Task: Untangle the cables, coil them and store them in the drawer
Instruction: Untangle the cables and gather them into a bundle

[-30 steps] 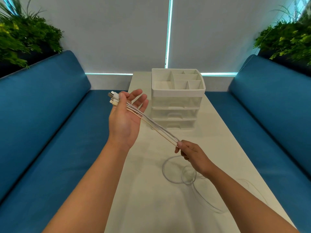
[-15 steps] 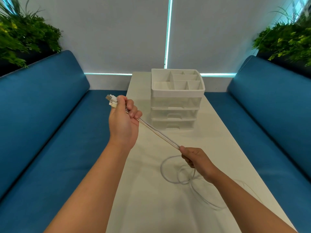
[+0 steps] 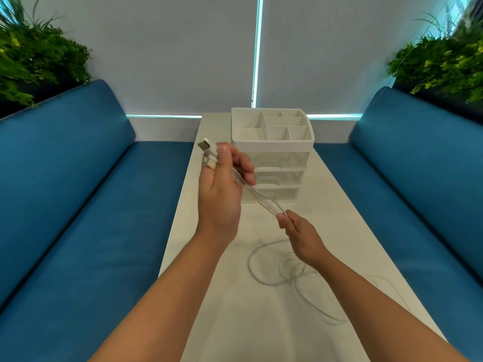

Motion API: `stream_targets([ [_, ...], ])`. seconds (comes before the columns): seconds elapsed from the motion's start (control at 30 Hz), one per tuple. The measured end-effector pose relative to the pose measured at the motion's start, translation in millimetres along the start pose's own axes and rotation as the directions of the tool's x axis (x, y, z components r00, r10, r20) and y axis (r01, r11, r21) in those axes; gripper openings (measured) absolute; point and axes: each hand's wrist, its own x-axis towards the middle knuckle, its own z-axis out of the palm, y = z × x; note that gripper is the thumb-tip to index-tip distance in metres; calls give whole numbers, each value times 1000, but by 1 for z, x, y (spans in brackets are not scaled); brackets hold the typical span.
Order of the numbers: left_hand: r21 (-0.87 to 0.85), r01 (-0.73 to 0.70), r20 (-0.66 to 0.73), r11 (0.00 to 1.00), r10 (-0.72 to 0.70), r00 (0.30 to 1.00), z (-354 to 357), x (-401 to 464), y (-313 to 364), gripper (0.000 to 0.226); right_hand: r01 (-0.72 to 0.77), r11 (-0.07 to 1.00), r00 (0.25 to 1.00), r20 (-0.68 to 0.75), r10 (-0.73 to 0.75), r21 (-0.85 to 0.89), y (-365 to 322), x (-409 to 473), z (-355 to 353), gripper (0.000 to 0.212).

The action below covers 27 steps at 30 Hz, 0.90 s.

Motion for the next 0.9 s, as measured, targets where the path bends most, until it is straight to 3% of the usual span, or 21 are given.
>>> stream_targets([
  [0.17, -195, -17, -124, 981, -7, 992, -12, 17, 8, 23, -53, 933, 990, 141, 3, 356, -3, -13, -4, 55],
  [0.23, -238, -23, -215, 971, -30, 976, -22, 23, 5, 20, -109, 909, 983, 181, 38, 403, -7, -13, -9, 58],
  [0.43, -233, 25, -452, 972, -131, 882, -53, 33, -14, 11, -62, 954, 979, 202, 2, 294, -19, -14, -22, 56],
  [0.57, -289, 51, -476, 956, -190, 859, -68, 39, -22, 11, 9, 970, 969, 238, -69, 243, -28, -16, -29, 56],
  [0.7, -362, 47, -468, 931, -225, 855, -74, 42, -23, 12, 98, 981, 970, 203, -132, 169, -36, -15, -36, 25],
  [0.9, -426, 90, -414, 900, -283, 865, -74, 42, -26, 24, 105, 991, 980, 162, -118, 83, -52, -12, -53, 33],
])
